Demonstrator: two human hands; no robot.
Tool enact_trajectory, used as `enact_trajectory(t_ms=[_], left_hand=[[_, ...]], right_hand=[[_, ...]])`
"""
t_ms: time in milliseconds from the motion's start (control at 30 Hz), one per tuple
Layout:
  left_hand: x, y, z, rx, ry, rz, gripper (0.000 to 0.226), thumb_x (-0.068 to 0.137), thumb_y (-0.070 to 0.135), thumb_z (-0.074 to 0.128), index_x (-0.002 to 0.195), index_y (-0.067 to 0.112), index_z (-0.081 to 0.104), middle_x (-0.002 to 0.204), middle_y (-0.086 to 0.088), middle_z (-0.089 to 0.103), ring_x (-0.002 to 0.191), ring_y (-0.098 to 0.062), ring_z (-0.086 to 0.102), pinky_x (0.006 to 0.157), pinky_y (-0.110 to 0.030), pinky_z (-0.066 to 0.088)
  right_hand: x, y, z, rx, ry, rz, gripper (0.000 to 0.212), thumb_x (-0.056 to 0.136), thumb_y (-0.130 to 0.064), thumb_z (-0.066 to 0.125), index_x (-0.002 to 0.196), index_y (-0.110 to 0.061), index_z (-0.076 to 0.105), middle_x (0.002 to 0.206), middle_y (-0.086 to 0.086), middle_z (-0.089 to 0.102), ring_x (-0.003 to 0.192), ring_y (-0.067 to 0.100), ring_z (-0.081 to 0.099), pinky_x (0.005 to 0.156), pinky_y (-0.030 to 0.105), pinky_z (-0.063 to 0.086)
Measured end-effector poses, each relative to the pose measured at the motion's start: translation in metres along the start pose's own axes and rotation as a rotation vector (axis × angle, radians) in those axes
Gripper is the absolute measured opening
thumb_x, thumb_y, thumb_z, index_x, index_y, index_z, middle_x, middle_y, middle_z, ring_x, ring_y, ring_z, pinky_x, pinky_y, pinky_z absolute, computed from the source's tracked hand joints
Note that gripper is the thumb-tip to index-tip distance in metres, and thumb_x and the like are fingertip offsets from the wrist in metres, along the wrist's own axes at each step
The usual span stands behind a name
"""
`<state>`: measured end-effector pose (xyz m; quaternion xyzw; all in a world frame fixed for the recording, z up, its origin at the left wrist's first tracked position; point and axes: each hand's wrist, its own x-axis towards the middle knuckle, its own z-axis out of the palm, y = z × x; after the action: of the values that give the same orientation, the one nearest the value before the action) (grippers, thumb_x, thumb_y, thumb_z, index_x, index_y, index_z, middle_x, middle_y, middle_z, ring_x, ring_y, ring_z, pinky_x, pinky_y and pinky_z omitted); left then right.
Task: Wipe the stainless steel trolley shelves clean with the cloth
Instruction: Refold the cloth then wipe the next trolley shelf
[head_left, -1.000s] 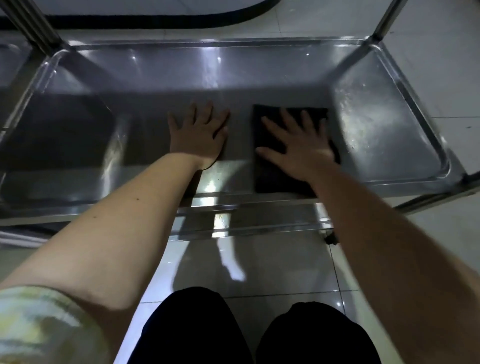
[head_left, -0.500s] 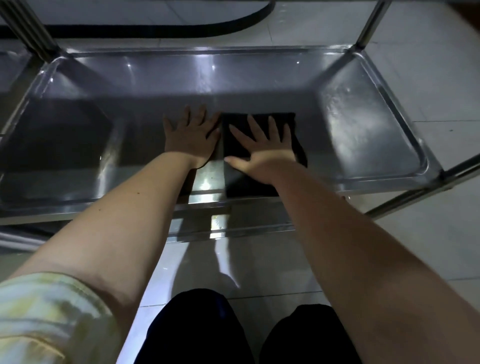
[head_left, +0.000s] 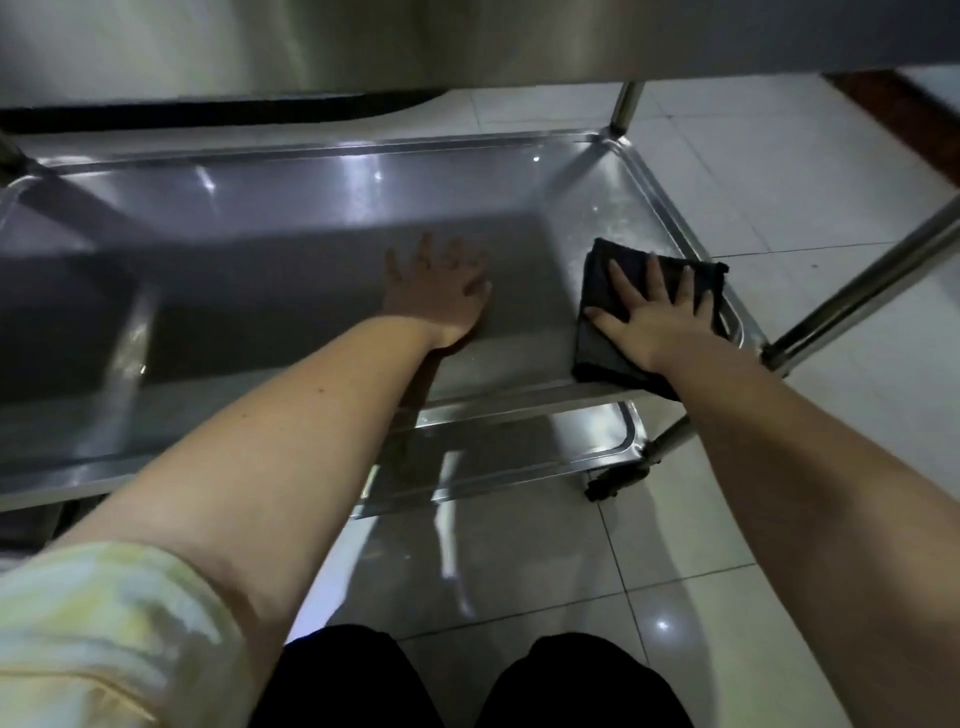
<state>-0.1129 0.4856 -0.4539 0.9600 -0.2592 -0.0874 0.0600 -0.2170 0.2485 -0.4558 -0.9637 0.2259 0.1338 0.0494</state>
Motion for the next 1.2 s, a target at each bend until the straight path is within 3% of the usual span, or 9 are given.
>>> enact_trajectory(t_ms=[233,567,800,933,1067,1200], left_hand=[[0.014,0.024,0.028,0.068,0.064,-0.048,0.052,0.103,0.05,0.015,0.154,0.042,0.009,0.165,0.004,0.002,0.15,-0.033,-0.003,0.112,-0.065,0.002],[0.023,0.019,0.033,0.057,0.091,-0.065,0.052,0.102,0.053,0.017,0.153,0.048,0.006,0.165,0.009,-0.003,0.151,-0.028,-0.005,0.114,-0.066,0.0],[0.024,0.019,0.03,0.042,0.103,-0.064,0.052,0.102,0.052,0.018,0.152,0.047,0.009,0.165,0.008,-0.001,0.151,-0.029,-0.003,0.114,-0.066,0.001],[0.022,0.021,0.031,0.058,0.097,-0.066,0.051,0.102,0.052,0.018,0.153,0.047,0.009,0.165,0.008,-0.001,0.151,-0.03,-0.003,0.113,-0.067,0.001],[0.02,0.019,0.028,0.051,0.072,-0.072,0.051,0.103,0.049,0.017,0.153,0.047,0.005,0.165,0.008,-0.004,0.151,-0.029,-0.004,0.114,-0.066,0.001],[0.02,0.018,0.027,0.031,0.07,-0.06,0.051,0.103,0.049,0.017,0.153,0.046,0.007,0.165,0.008,-0.002,0.151,-0.031,-0.003,0.114,-0.066,0.002]], right_hand=[[0.008,0.004,0.011,-0.019,0.089,-0.071,0.066,0.091,-0.074,0.022,0.15,-0.055,-0.002,0.164,-0.007,-0.011,0.147,0.04,-0.015,0.113,0.063,-0.012],[0.112,-0.021,-0.018,0.03,0.173,-0.142,0.066,0.091,-0.075,0.02,0.151,-0.051,0.008,0.165,-0.004,0.0,0.148,0.043,-0.006,0.113,0.067,-0.008],[0.052,0.047,-0.005,-0.034,0.139,-0.236,0.062,0.091,-0.074,0.024,0.147,-0.059,0.001,0.164,-0.014,-0.004,0.151,0.027,-0.008,0.119,0.05,-0.009],[0.028,0.035,0.001,-0.034,0.133,-0.134,0.063,0.092,-0.072,0.024,0.149,-0.056,0.001,0.164,-0.011,-0.007,0.15,0.034,-0.009,0.117,0.056,-0.009],[-0.009,-0.034,0.021,-0.005,0.123,-0.318,0.065,0.09,-0.074,0.027,0.148,-0.058,0.002,0.164,-0.013,-0.007,0.149,0.035,-0.011,0.117,0.056,-0.01],[-0.001,0.017,0.008,0.055,0.089,-0.26,0.065,0.089,-0.075,0.03,0.147,-0.059,0.005,0.164,-0.015,-0.004,0.15,0.029,-0.009,0.118,0.053,-0.009]])
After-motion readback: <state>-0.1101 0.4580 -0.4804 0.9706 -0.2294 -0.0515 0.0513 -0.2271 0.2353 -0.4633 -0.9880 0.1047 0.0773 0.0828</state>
